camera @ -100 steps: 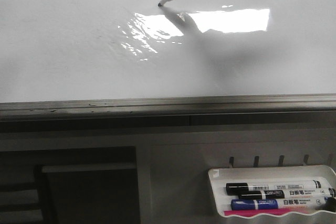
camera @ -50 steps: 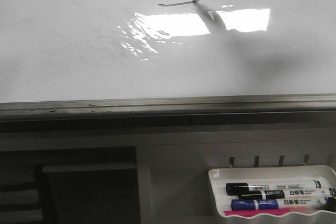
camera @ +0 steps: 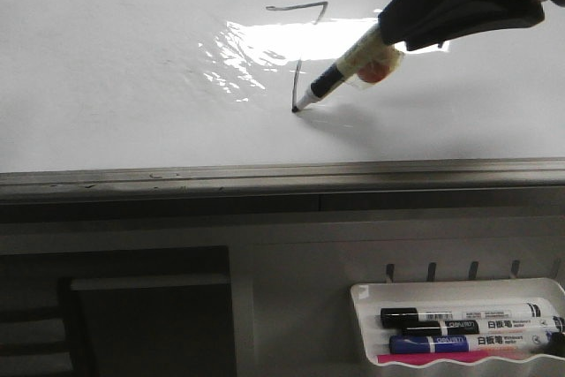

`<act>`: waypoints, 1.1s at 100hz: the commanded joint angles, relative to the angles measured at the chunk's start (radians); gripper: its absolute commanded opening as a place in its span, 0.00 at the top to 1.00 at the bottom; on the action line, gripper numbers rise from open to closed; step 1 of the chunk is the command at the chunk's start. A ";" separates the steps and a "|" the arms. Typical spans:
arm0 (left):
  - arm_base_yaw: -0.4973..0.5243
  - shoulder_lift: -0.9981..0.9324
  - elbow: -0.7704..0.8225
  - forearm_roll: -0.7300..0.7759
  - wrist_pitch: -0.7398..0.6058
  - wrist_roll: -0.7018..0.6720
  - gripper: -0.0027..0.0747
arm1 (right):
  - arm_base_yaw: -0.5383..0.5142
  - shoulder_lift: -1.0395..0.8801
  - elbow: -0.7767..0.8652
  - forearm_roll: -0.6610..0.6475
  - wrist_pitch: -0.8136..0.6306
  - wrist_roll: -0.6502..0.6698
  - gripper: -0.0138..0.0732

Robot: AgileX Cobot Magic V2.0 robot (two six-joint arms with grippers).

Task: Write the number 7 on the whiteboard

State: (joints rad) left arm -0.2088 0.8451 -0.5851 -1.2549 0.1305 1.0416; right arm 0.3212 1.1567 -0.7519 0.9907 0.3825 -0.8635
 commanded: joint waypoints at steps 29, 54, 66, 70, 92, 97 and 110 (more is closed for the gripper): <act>-0.030 -0.005 -0.083 -0.019 0.187 0.101 0.33 | -0.006 -0.168 -0.133 -0.034 0.204 -0.010 0.90; -0.204 0.006 -0.126 -0.023 0.292 0.260 0.33 | -0.006 -0.061 -0.265 -0.046 0.424 0.027 0.90; -0.305 0.039 -0.126 -0.023 0.290 0.318 0.33 | -0.006 -0.019 -0.305 -0.046 0.502 0.029 0.90; -0.338 0.056 -0.127 -0.023 0.281 0.325 0.33 | -0.006 -0.011 -0.310 -0.046 0.510 0.031 0.90; -0.482 0.174 -0.142 -0.015 0.217 0.405 0.33 | -0.006 -0.003 -0.321 -0.046 0.545 0.031 0.90; -0.506 0.202 -0.156 -0.009 0.207 0.419 0.33 | -0.006 -0.003 -0.321 -0.046 0.553 0.031 0.90; -0.545 0.272 -0.187 0.012 0.169 0.448 0.33 | -0.006 -0.003 -0.321 -0.046 0.559 0.031 0.90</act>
State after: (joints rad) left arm -0.7286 1.0935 -0.7238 -1.2311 0.3456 1.4690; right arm 0.3193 1.1645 -1.0363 0.9035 0.9507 -0.8350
